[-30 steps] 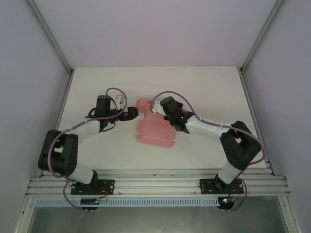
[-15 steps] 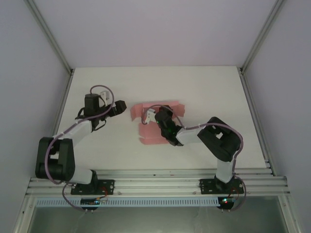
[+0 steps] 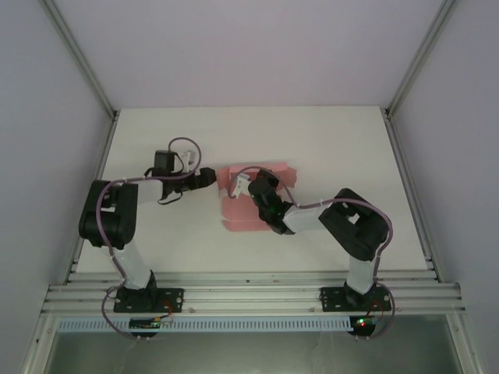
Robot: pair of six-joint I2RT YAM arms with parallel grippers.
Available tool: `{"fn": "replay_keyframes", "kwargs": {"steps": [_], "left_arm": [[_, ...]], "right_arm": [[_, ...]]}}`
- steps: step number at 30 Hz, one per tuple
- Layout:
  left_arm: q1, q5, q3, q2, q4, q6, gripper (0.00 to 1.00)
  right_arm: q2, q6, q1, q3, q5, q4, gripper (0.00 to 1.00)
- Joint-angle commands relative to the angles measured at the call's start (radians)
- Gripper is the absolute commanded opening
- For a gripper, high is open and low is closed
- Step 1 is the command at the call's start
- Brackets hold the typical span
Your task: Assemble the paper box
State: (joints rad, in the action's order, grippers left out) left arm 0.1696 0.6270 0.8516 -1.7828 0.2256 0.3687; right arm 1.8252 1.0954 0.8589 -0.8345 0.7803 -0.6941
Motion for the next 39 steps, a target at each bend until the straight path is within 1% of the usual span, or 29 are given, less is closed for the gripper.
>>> {"fn": "replay_keyframes", "kwargs": {"steps": [1, 4, 7, 9, 12, 15, 17, 18, 19, 20, 22, 24, 27, 29, 31, 33, 35, 36, 39], "left_arm": [[0.045, 0.134, 0.026, -0.013, 0.018, -0.099, 0.89], [0.076, 0.163, 0.03, -0.017, 0.009, -0.142, 0.8], [0.091, 0.204, 0.025, -0.018, 0.052, -0.137, 0.72], [0.098, 0.208, 0.021, -0.015, 0.074, -0.133, 0.66], [0.107, 0.222, 0.022, -0.012, 0.093, -0.129, 0.65], [0.103, 0.172, 0.036, -0.013, 0.063, -0.122, 0.68], [0.094, 0.118, 0.049, -0.009, 0.028, -0.097, 0.79], [0.085, 0.093, 0.056, -0.001, -0.004, -0.084, 0.8], [0.076, 0.082, 0.05, 0.01, -0.011, -0.065, 0.85], [0.066, 0.062, 0.037, 0.027, -0.013, -0.041, 0.95], [0.045, 0.035, -0.011, 0.083, -0.005, -0.017, 1.0], [0.028, 0.009, -0.057, 0.147, -0.001, -0.011, 1.0], [0.01, 0.028, -0.091, 0.235, -0.016, -0.01, 1.0], [0.008, 0.053, -0.101, 0.284, -0.022, -0.031, 1.0], [0.008, 0.038, -0.103, 0.311, -0.027, -0.038, 1.0], [0.008, -0.002, -0.094, 0.311, -0.051, -0.051, 1.0], [0.01, 0.005, -0.079, 0.283, -0.062, -0.063, 1.0], [0.01, 0.024, -0.068, 0.261, -0.057, -0.064, 1.0], [0.023, 0.146, -0.029, 0.187, 0.004, -0.061, 0.99]], "right_arm": [[-0.043, -0.099, -0.004, 0.003, -0.047, 0.112, 0.0], [-0.059, -0.123, -0.009, 0.008, -0.066, 0.141, 0.0], [-0.061, -0.134, -0.013, 0.003, -0.072, 0.165, 0.0], [-0.061, -0.153, -0.015, -0.002, -0.079, 0.182, 0.0], [-0.061, -0.175, -0.021, -0.005, -0.093, 0.202, 0.0], [-0.055, -0.174, -0.026, -0.015, -0.088, 0.187, 0.0], [-0.051, -0.175, -0.034, -0.038, -0.079, 0.216, 0.0], [-0.049, -0.175, -0.036, -0.046, -0.08, 0.224, 0.0], [-0.048, -0.178, -0.038, -0.052, -0.076, 0.229, 0.0], [-0.046, -0.184, -0.041, -0.06, -0.073, 0.239, 0.0], [-0.047, -0.194, -0.045, -0.066, -0.068, 0.241, 0.0], [-0.057, -0.204, -0.051, -0.062, -0.076, 0.24, 0.0], [-0.084, -0.23, -0.065, -0.062, -0.1, 0.266, 0.0], [-0.125, -0.27, -0.076, -0.066, -0.156, 0.327, 0.0], [-0.172, -0.325, -0.091, -0.073, -0.248, 0.414, 0.0], [-0.214, -0.371, -0.109, -0.076, -0.314, 0.461, 0.0], [-0.244, -0.38, -0.118, -0.067, -0.353, 0.473, 0.0], [-0.25, -0.378, -0.119, -0.065, -0.36, 0.479, 0.0], [-0.237, -0.376, -0.118, -0.078, -0.357, 0.512, 0.0]]}}
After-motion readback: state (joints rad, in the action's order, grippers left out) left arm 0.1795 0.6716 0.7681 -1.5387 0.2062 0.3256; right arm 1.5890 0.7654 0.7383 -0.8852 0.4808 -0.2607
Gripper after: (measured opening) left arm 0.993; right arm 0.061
